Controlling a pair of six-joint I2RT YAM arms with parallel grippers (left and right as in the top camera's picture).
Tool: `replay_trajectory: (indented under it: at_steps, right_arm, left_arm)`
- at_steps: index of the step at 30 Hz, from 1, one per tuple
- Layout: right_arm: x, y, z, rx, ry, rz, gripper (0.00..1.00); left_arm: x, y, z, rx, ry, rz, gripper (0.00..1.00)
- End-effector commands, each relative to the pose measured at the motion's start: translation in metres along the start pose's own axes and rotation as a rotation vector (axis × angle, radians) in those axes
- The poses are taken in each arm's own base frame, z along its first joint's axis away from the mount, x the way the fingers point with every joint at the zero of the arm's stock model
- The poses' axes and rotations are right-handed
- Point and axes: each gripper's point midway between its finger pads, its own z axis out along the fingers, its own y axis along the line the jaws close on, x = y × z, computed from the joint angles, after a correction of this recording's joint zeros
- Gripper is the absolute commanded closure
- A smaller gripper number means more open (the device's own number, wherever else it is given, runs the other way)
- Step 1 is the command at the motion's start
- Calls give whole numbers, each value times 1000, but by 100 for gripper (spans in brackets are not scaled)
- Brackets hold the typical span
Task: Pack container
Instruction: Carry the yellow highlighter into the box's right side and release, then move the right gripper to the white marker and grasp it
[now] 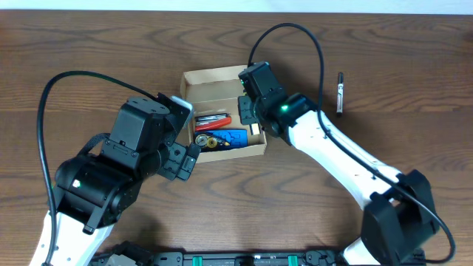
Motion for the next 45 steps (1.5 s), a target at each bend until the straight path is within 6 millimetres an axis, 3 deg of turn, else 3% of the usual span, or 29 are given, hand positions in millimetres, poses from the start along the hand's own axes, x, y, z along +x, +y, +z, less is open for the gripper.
replay_trajectory:
  at_steps: [1, 8, 9, 10, 15, 20, 23, 31, 36, 40, 45]
  right_arm:
    - [1, -3, 9, 13, 18, -36, 99]
    - [6, -4, 11, 20, 38, -16, 98]
    - [7, -5, 11, 21, 41, -9, 89]
    - [7, -5, 11, 21, 42, -4, 71]
    - [9, -5, 10, 19, 56, -4, 38]
    - [8, -5, -11, 22, 92, -41, 23]
    - [0, -14, -34, 67, 82, -111, 23]
    - [-22, -62, -112, 298, -9, -240, 13]
    - [-28, -100, -143, 349, -43, -175, 13]
    - [-31, -141, -150, 366, -32, -55, 13]
    - [-31, -190, -141, 377, -31, 142, 14]
  left_arm:
    - [0, 1, -1, -2, -1, 4, 5]
    - [0, 1, -1, -2, -1, 4, 5]
    - [0, 1, -1, -2, -1, 4, 5]
    - [0, 1, -1, -2, -1, 4, 5]
    - [0, 1, -1, -2, -1, 4, 5]
    - [0, 1, -1, -2, -1, 4, 5]
    - [0, 1, -1, -2, -1, 4, 5]
    - [0, 1, -1, -2, -1, 4, 5]
    - [0, 1, -1, -2, -1, 4, 5]
    - [0, 1, -1, -2, -1, 4, 5]
    - [0, 1, -1, -2, -1, 4, 5]
